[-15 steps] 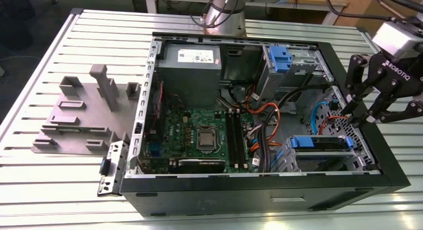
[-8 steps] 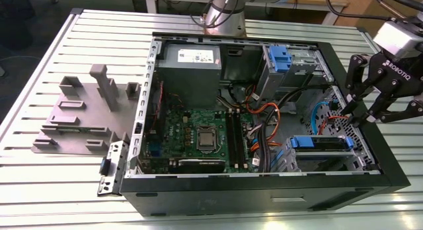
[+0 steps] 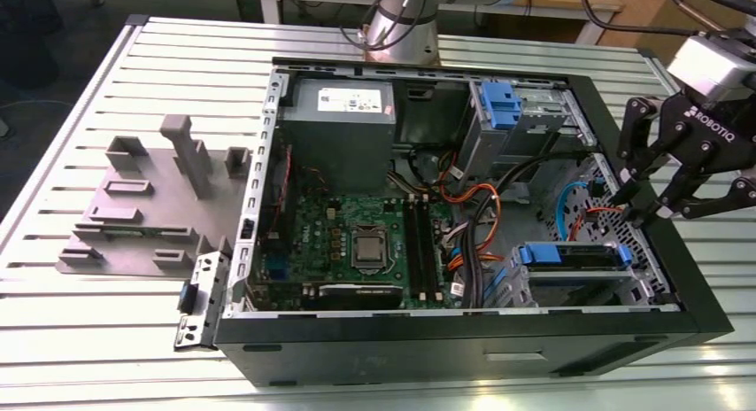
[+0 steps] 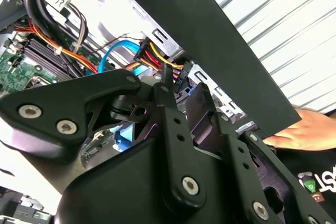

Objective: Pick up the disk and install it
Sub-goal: 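Insert the first disk wire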

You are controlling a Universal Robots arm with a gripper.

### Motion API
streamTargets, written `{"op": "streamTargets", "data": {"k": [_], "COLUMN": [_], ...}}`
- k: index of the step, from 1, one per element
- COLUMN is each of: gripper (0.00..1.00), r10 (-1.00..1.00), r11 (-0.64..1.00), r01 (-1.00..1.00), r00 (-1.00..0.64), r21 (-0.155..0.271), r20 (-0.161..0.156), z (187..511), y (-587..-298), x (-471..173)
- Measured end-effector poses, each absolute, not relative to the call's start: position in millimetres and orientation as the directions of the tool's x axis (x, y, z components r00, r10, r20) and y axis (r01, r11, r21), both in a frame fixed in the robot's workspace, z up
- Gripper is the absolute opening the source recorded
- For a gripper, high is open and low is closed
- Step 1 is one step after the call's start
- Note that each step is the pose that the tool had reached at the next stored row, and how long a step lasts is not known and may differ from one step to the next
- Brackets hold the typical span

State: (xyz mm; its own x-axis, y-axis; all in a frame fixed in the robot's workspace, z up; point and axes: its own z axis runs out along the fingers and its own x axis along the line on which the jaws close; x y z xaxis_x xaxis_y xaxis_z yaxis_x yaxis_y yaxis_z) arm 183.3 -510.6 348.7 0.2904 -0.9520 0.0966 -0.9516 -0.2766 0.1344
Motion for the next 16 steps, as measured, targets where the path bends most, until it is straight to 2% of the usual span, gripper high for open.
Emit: {"op": "streamTargets", "data": {"k": [5, 10, 11, 12, 13, 14, 16], "gripper": [0.37, 0.37, 0.36, 0.29, 0.29, 0.22, 0.22], "r10": [-0.946, -0.946, -0.946, -0.946, -0.946, -0.946, -0.946], "r11": [-0.282, -0.282, -0.282, -0.282, -0.282, -0.282, -0.282], "r01": [-0.949, -0.949, -0.949, -0.949, -0.949, -0.949, -0.949], "r00": [0.300, 0.300, 0.300, 0.300, 0.300, 0.300, 0.300], "r21": [0.141, 0.141, 0.141, 0.141, 0.141, 0.141, 0.141], "r20": [0.120, 0.121, 0.120, 0.121, 0.121, 0.121, 0.121], "z": [348.7, 348.8, 348.8, 348.8, 348.8, 348.8, 348.8], "y": [-510.6, -510.6, -510.6, -510.6, -510.6, -510.6, -510.6], "x": [183.4, 183.4, 183.4, 183.4, 183.4, 183.4, 183.4]}}
